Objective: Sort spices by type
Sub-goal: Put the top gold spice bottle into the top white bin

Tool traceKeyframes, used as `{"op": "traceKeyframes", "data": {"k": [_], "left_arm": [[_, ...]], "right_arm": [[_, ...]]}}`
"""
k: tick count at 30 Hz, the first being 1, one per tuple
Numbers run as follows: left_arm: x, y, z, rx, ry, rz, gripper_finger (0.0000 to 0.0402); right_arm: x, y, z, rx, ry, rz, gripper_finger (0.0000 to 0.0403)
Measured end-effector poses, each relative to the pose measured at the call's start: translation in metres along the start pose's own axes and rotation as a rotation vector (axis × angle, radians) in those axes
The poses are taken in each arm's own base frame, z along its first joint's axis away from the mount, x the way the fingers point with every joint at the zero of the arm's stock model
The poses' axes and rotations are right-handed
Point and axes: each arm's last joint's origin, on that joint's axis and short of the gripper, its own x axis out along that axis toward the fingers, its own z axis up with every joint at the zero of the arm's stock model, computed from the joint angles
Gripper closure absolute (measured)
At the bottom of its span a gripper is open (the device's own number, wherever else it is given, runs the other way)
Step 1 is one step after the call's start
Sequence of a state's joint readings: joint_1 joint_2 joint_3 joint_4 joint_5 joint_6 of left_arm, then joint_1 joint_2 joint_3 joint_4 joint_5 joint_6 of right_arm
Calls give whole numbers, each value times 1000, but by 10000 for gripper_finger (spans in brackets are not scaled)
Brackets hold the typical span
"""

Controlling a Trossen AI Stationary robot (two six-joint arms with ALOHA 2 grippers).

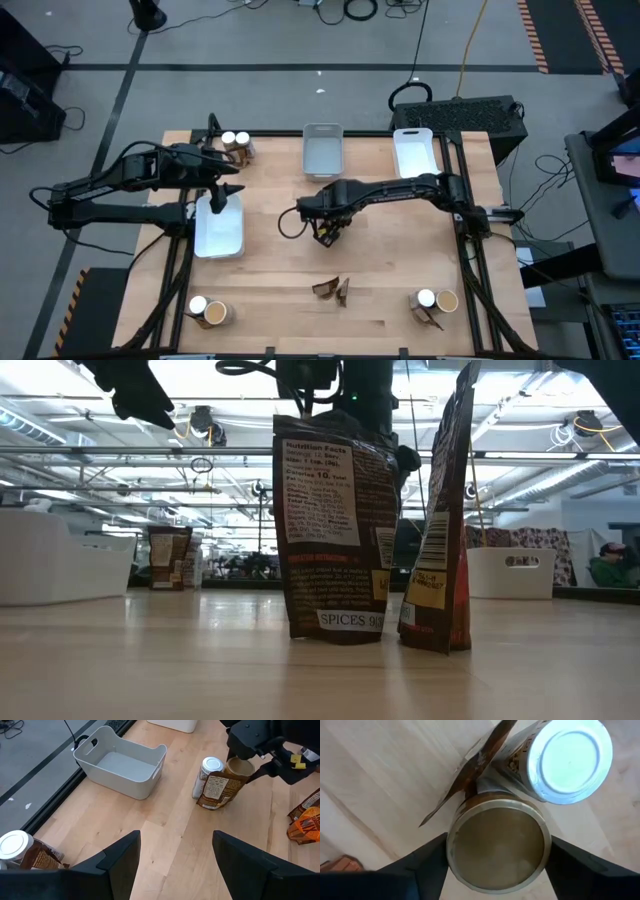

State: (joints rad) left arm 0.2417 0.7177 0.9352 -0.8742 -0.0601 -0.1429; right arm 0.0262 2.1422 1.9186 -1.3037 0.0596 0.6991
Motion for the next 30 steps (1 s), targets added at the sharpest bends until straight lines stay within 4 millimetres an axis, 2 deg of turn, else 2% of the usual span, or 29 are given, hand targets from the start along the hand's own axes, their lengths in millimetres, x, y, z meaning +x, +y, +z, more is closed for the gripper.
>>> {"op": "traceKeyframes", "data": {"k": [3, 9, 13, 17, 23, 30], "left_arm": [[0, 0, 0, -1, 0, 0, 149], [0, 0, 0, -1, 0, 0, 149], [0, 0, 0, -1, 0, 0, 149], [0, 0, 0, 0, 0, 0, 149], [0, 0, 0, 34, -1, 7, 149], [0, 1, 1, 77, -16, 26, 149]], "right_arm": [[0, 0, 0, -3, 7, 9, 156], [-2, -3, 0, 0, 16, 1, 155], [-9, -8, -5, -4, 39, -19, 147], [-25, -16, -12, -18, 50, -32, 149], [-66, -45, -22, 17, 27, -13, 149], [-121, -107, -30, 136, -102, -33, 148]]}}
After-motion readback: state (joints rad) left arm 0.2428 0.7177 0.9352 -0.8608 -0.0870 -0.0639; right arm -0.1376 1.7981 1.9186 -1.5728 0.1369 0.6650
